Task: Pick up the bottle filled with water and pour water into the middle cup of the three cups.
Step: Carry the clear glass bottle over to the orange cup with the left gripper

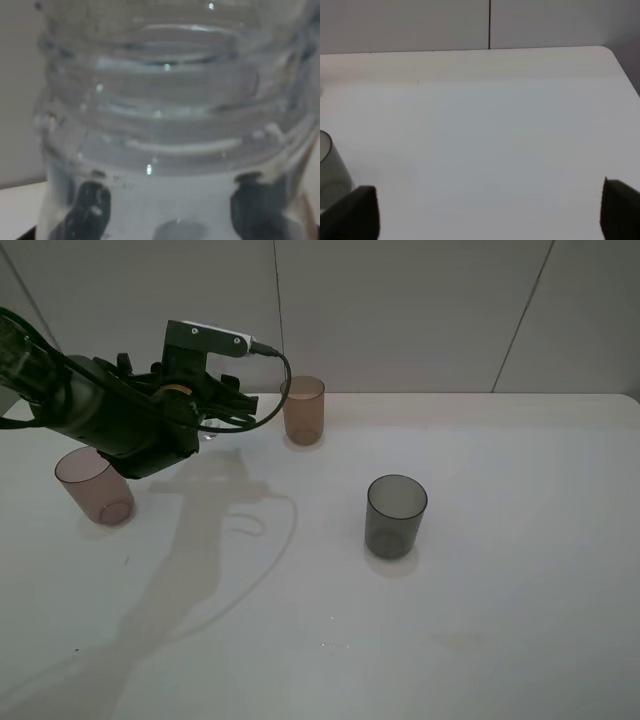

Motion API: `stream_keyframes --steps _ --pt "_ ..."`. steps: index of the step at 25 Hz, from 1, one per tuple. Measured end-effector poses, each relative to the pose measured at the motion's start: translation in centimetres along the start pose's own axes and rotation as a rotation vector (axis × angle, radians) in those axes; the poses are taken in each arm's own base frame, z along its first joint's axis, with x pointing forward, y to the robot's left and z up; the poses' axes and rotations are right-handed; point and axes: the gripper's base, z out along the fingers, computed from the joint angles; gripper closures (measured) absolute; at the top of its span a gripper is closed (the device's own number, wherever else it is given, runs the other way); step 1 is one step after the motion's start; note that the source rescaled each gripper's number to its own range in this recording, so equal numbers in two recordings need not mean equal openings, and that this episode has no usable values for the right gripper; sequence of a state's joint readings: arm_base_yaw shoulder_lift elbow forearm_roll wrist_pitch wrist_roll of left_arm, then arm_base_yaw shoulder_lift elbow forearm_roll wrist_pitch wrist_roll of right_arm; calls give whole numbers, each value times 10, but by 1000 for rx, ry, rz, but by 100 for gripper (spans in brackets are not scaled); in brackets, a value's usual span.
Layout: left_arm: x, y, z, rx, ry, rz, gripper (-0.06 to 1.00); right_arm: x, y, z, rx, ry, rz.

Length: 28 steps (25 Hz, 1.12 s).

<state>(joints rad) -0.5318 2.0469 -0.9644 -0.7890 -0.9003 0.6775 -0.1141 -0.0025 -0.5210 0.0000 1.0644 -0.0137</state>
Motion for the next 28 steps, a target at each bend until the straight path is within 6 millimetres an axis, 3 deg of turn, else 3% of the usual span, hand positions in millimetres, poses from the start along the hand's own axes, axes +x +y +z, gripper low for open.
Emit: stream_keyframes --steps 6,16,20,28 --pt "-33 1 -17 153 43 101 94 0 0 0 0 0 0" --pt "-45 0 -27 447 152 295 94 0 0 0 0 0 0" --pt "-56 -2 -24 541 150 407 94 0 0 0 0 0 0" --pt "-83 11 -2 574 180 467 94 0 0 0 0 0 0"
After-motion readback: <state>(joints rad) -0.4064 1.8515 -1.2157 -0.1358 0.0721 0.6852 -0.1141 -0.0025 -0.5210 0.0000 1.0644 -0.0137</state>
